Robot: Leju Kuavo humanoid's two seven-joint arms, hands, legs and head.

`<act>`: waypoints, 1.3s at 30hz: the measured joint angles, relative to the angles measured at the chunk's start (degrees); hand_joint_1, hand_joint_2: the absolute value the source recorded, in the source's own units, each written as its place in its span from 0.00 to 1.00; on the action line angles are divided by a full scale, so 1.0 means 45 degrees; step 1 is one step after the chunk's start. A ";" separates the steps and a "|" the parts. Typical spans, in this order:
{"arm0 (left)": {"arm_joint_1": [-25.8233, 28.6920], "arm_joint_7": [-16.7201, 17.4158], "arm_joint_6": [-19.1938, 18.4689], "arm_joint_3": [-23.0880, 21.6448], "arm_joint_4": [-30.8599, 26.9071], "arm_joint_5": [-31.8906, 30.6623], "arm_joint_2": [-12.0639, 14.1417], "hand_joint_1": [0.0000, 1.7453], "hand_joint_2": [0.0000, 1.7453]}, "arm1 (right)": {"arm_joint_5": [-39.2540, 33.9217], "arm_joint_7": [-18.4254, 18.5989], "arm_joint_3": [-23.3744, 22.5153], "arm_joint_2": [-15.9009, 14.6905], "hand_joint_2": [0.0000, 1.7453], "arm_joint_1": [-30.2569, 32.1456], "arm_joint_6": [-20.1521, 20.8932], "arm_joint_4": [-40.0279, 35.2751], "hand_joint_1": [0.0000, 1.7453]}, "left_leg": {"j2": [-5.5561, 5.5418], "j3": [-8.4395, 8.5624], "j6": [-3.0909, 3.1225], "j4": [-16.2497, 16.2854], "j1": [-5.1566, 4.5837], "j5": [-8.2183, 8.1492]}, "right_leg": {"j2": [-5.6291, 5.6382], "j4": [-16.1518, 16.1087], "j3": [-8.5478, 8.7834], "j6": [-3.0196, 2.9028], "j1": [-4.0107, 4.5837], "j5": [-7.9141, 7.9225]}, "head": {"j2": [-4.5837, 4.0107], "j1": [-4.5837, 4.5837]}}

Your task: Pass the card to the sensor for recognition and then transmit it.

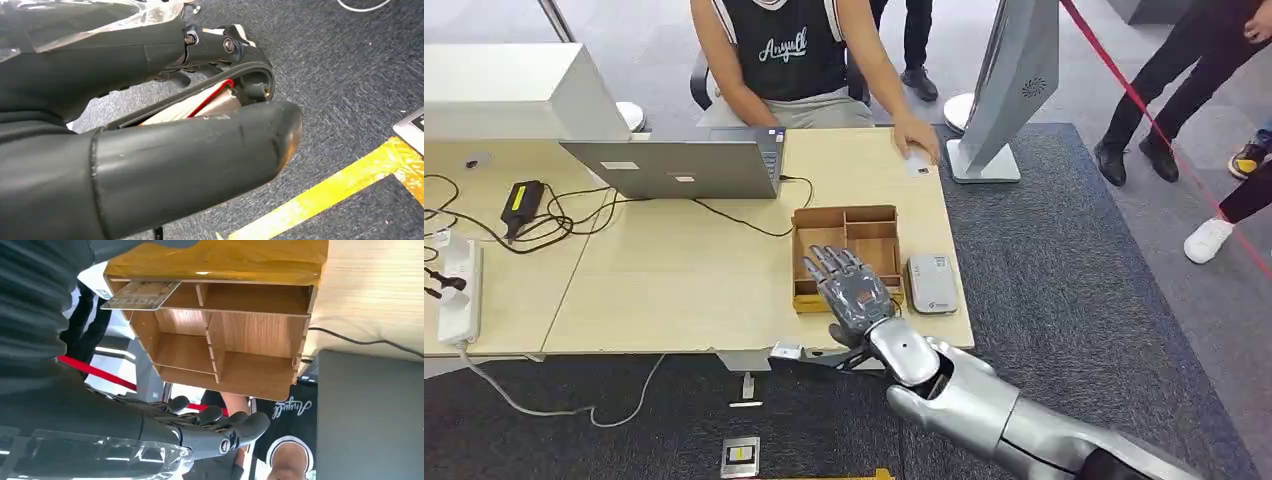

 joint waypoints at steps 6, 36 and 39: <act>0.0001 0.0000 0.0000 0.0000 0.0000 0.0000 0.0000 0.00 0.00 | 0.0039 0.0102 0.0005 0.0024 1.00 -0.0001 0.0005 0.0039 0.00 | 0.0000 0.0001 0.0000 0.0000 0.0000 0.0000 | 0.0000 0.0000 0.0000 0.0000 0.0000 0.0000 | 0.0000 0.0000; 0.0010 0.0394 0.0058 0.0000 -0.0005 0.0131 -0.0155 0.00 0.00 | 0.2842 0.3075 -0.1307 -0.0058 1.00 0.1094 0.0622 0.0107 0.00 | 0.0002 0.0003 0.0000 0.0000 0.0000 0.0000 | 0.0001 -0.0001 -0.0003 -0.0001 0.0000 0.0000 | 0.0005 0.0000; 0.0009 0.0418 0.0058 0.0000 -0.0005 0.0131 -0.0155 0.00 0.00 | 0.2939 0.3075 -0.1681 -0.0083 1.00 0.1314 0.0695 0.0093 0.00 | 0.0002 0.0005 0.0000 0.0001 -0.0001 0.0000 | 0.0001 -0.0001 -0.0004 -0.0001 0.0000 0.0000 | 0.0005 0.0000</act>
